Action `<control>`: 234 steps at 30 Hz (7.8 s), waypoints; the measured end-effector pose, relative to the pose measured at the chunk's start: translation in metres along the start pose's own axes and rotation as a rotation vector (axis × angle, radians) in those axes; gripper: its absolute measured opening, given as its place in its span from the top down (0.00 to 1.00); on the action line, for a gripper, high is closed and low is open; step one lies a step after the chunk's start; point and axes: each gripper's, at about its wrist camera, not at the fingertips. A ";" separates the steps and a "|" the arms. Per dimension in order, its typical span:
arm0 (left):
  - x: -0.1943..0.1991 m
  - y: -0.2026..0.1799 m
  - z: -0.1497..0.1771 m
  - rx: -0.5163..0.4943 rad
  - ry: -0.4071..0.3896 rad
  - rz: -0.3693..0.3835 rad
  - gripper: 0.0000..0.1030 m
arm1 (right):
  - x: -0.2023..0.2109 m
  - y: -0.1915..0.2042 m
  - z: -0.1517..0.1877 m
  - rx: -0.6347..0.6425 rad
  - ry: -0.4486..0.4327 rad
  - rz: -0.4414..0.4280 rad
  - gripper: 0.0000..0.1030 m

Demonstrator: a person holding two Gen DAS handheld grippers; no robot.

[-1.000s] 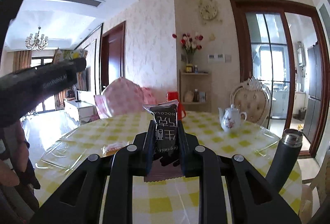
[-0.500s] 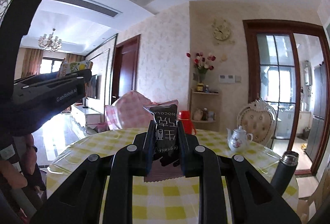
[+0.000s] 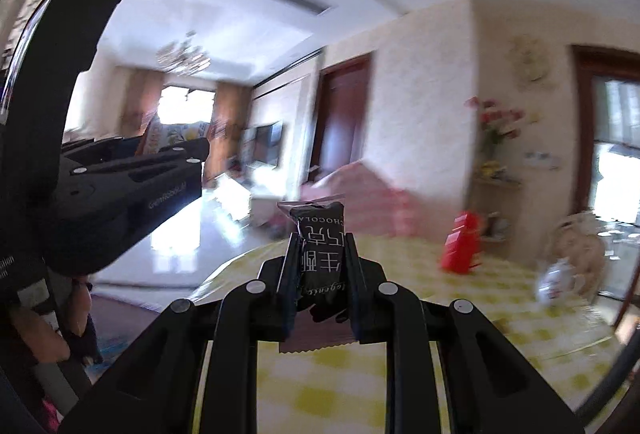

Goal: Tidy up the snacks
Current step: 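Lift both packets and carry them toward the white box, then open both tools over the white box to drop the packets, then move both open tools back over the remaining snacks on the table, then grasp the green-yellow packet with the right tool while the left tool grasps the white-green printed packet, then lift both packets and carry them toward the white box, then open both tools over the white box to drop the packets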

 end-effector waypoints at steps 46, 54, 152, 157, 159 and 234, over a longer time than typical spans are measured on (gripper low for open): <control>-0.139 -0.071 0.125 0.180 0.595 0.457 0.02 | -0.060 -0.183 0.099 -0.263 0.472 0.173 0.16; -0.211 -0.218 0.102 0.025 0.567 0.490 0.02 | -0.053 -0.310 0.118 -0.451 0.488 0.334 0.16; -0.203 -0.397 0.077 -0.158 0.465 0.858 0.63 | -0.097 -0.427 0.114 -0.558 0.460 0.451 0.67; -0.193 -0.384 0.077 -0.138 0.444 0.832 0.63 | -0.072 -0.403 0.113 -0.589 0.425 0.434 0.67; -0.187 -0.377 0.079 -0.137 0.432 0.811 0.63 | -0.063 -0.392 0.112 -0.587 0.405 0.431 0.67; -0.061 0.120 0.160 0.098 0.440 -0.010 0.42 | -0.092 0.109 0.102 0.104 0.526 -0.401 0.60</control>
Point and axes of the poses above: each gripper's, at about its wrist camera, not at the fingertips, and x roughly against the way its jaws point, y to its left, z to its underside, and after that the axes turned 15 degrees about -x, right-handed
